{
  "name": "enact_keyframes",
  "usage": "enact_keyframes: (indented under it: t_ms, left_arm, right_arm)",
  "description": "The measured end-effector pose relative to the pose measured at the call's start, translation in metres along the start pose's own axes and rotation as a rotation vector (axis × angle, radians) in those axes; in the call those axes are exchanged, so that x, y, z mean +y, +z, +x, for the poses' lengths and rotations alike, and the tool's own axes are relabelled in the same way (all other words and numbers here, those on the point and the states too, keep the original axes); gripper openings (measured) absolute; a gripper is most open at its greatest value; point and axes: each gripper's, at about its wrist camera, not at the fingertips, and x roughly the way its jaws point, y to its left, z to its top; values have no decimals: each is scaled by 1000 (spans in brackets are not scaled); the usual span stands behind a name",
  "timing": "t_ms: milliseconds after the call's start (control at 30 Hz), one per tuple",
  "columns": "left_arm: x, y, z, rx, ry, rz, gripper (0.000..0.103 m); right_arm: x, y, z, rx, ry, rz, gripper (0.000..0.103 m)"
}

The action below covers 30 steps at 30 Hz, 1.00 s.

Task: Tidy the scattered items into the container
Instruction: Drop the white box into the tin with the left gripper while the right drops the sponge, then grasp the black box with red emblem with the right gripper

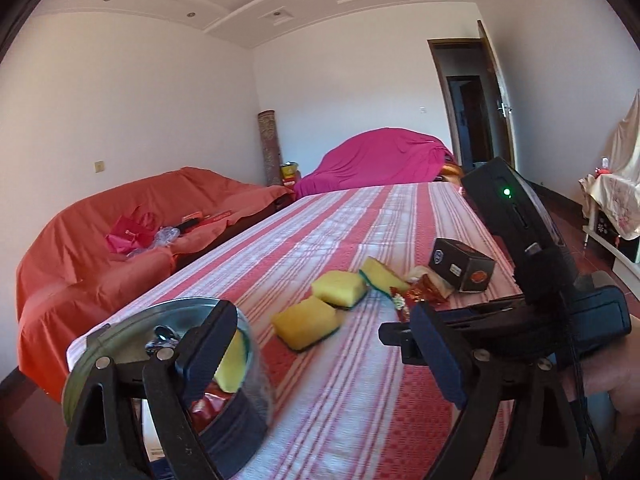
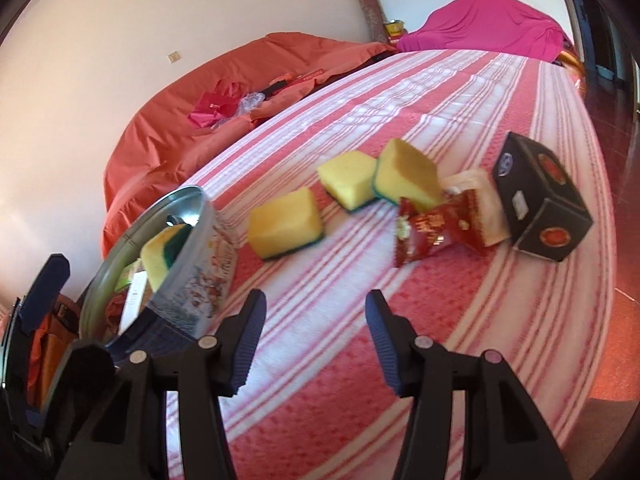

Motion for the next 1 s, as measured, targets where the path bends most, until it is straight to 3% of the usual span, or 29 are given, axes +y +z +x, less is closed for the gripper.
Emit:
enact_keyframes:
  t_ms: [200, 333, 467, 833, 1000]
  left_arm:
    - [-16, -1, 41, 120, -111, -89, 90]
    - [-29, -11, 78, 231, -119, -98, 90]
    - [-29, -22, 103, 349, -110, -115, 90]
    - [9, -40, 126, 485, -60, -313, 90]
    - [5, -36, 124, 477, -54, -292, 90]
  right_arm:
    - [-40, 6, -24, -110, -134, 13, 54]
    - [-69, 18, -39, -200, -202, 87, 66]
    - [-92, 25, -40, -209, -236, 139, 68]
    - [-130, 40, -19, -192, -191, 284, 70]
    - [-132, 51, -4, -146, -179, 286, 70]
